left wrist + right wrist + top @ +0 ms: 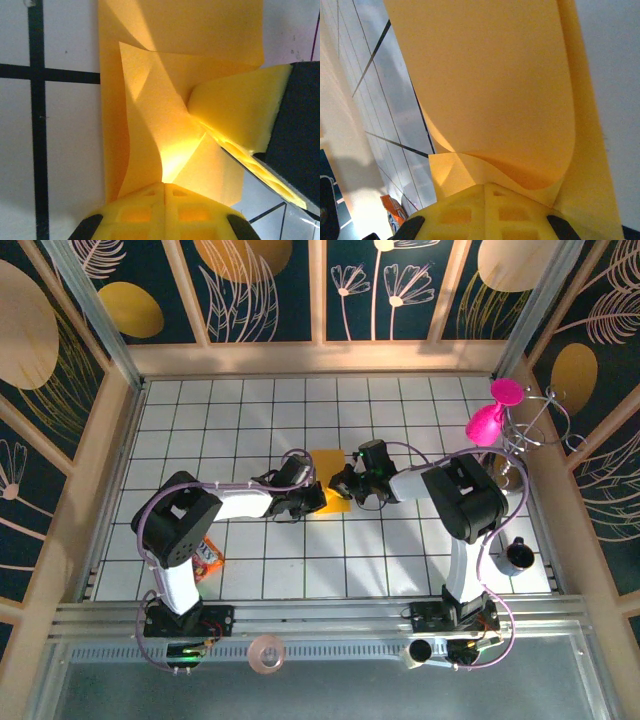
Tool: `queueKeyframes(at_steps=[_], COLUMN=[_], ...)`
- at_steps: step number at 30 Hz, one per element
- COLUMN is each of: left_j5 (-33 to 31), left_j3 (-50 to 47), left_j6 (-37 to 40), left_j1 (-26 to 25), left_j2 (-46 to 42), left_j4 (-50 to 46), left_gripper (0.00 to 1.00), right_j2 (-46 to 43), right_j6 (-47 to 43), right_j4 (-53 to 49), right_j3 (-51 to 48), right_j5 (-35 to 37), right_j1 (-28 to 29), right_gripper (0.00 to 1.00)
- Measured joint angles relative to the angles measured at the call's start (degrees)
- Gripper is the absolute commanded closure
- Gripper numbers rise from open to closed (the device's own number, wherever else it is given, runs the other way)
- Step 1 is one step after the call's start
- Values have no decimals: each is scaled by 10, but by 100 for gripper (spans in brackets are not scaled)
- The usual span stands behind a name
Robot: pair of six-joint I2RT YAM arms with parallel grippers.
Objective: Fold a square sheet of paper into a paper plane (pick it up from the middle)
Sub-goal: Fold the triangle a second time at the center of the table.
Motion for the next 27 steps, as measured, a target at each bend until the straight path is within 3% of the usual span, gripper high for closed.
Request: queueKeyframes(at_steps=[14,27], left_j5=[-2,1], left_j3=[-30,-86], left_j6=[1,-3], left_j1=[0,0], left_j2=[-11,-49], left_j4=[29,51], left_gripper=[100,100], right_j2=[0,4], right_j6=[-16,-72], right_j4=[-4,-73], right_j3=[2,35], right_j5=[0,-1], right_j1=[-1,-3], right_gripper=[100,100])
